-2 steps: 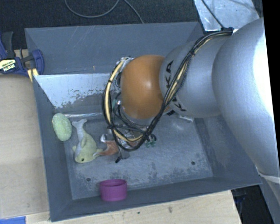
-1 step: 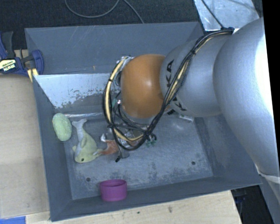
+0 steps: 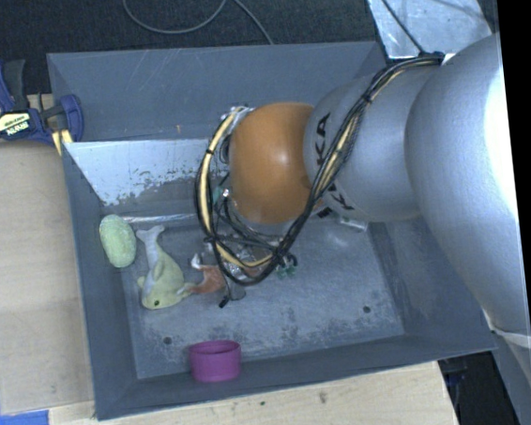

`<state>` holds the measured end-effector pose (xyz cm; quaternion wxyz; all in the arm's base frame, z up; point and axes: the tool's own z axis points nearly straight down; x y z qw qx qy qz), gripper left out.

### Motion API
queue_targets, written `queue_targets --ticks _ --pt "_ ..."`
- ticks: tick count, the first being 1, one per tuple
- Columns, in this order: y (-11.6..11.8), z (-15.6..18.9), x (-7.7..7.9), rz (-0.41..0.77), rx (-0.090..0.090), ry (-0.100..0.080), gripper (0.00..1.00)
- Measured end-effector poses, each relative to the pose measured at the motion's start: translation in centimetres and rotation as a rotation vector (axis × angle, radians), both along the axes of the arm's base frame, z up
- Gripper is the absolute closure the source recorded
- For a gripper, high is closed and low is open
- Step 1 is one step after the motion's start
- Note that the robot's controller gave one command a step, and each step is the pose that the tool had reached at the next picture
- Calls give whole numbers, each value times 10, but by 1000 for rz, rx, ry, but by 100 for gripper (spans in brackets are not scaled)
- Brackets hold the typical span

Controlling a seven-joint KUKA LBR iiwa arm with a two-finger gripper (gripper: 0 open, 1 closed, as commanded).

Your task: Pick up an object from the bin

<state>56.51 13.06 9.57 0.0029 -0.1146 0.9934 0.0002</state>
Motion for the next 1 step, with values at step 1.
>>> queue_targets --ticks 1 --pt "0 5 -1 0 -1 6 100"
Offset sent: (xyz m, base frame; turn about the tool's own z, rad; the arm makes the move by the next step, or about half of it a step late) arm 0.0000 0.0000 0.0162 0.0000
